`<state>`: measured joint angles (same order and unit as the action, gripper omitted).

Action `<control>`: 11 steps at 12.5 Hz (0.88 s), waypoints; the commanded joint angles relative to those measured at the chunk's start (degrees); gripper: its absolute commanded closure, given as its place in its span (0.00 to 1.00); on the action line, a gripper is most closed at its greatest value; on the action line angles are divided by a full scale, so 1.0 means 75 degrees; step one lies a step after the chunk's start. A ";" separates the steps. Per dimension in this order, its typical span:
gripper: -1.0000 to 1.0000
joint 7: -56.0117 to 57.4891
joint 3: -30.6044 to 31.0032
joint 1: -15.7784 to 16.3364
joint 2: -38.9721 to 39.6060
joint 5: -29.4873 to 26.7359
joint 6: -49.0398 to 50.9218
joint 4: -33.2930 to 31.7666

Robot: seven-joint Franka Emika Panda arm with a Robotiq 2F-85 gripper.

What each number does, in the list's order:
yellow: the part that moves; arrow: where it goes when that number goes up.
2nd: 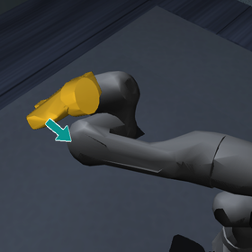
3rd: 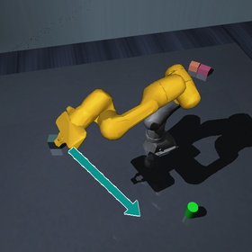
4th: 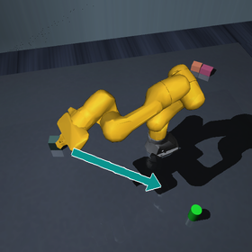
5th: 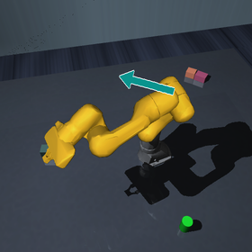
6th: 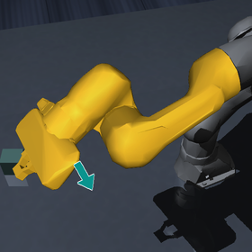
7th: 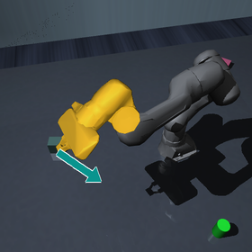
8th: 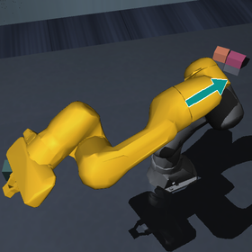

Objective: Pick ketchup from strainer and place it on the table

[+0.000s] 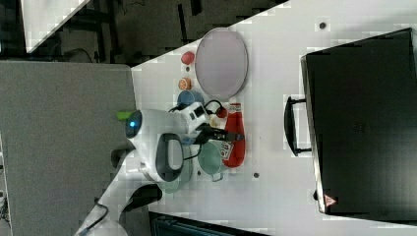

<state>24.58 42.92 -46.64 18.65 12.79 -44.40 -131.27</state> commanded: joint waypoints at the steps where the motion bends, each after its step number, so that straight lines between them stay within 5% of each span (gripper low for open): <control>1: 0.09 0.0243 0.0086 -0.0013 0.0166 0.0130 -0.0413 0.0045; 2: 0.00 0.0244 0.0085 -0.0021 0.0155 0.0186 -0.0408 0.0087; 6: 0.00 0.0234 0.0242 -0.0016 -0.0653 0.0144 -0.0097 0.0780; 11: 0.00 -0.1785 0.0258 -0.0019 -0.2016 -0.0608 0.2421 0.2428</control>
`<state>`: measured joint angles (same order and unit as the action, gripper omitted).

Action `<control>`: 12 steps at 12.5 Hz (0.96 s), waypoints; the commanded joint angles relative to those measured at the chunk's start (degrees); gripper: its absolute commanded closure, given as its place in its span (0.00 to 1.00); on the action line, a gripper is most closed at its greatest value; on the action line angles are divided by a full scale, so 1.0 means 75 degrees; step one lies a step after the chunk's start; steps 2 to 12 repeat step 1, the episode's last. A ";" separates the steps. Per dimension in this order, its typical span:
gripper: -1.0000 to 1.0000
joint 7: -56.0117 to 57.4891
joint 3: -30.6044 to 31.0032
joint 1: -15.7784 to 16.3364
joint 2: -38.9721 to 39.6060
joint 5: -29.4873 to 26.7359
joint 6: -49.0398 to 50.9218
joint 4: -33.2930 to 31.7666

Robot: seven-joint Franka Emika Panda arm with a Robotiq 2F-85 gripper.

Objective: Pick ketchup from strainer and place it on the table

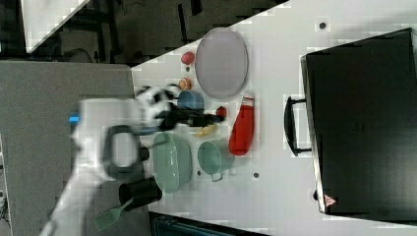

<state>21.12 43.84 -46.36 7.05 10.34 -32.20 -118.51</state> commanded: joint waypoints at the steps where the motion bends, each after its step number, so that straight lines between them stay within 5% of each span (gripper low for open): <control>1: 0.00 -0.1936 0.0115 -0.0055 -0.0617 -0.0655 0.1398 0.1068; 12: 0.00 -0.1936 0.0115 -0.0055 -0.0617 -0.0655 0.1398 0.1068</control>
